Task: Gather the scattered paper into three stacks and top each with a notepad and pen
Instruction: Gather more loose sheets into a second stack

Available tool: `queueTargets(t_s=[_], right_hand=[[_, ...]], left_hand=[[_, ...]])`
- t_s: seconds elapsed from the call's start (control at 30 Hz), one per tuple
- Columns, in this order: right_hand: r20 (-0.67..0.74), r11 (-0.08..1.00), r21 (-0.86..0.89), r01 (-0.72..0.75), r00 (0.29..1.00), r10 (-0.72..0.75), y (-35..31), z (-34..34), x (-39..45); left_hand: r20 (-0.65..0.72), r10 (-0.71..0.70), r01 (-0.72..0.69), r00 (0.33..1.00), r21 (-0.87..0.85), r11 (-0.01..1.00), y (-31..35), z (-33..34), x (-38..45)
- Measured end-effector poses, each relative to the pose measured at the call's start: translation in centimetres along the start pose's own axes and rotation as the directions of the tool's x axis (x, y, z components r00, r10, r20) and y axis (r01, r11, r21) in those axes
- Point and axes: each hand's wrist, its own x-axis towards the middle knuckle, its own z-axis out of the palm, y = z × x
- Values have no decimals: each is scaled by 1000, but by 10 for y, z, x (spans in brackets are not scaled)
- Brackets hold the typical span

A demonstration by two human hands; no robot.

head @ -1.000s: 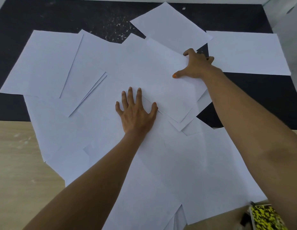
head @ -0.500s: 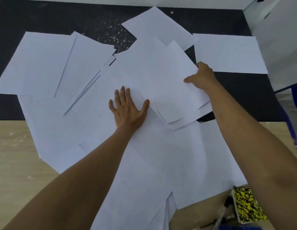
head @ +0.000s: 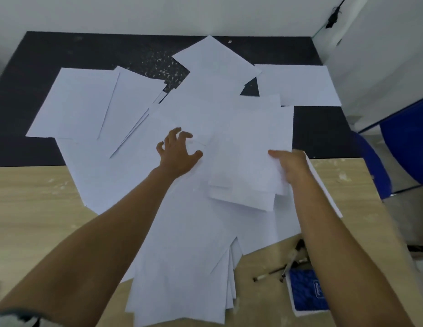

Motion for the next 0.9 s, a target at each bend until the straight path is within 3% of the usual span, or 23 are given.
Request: queueTargets(t_s=[0.1,0.23,0.5,0.67,0.9], right_hand=[[-64,997,3,-74,995,74,43,2,-32],[-152,994,-54,-91,985,82,95,10,-92],[-111,986,-164,-30,994,12,141,25,-179],[-21,964,-265,-17,1000,11,156,35,-207],[-38,935,-334,-116,993,110,166,50,-228]], left_hand=[[-8,-154,154,988,-14,988,-16,-1,-42],[95,-352,345,931,80,935,-53,0,-108],[119,-370,365,921,61,929,-78,-12,-184],[154,-462,468,873,-1,884,-87,-19,-207],[288,-414,474,864,-182,862,-101,-21,-231]])
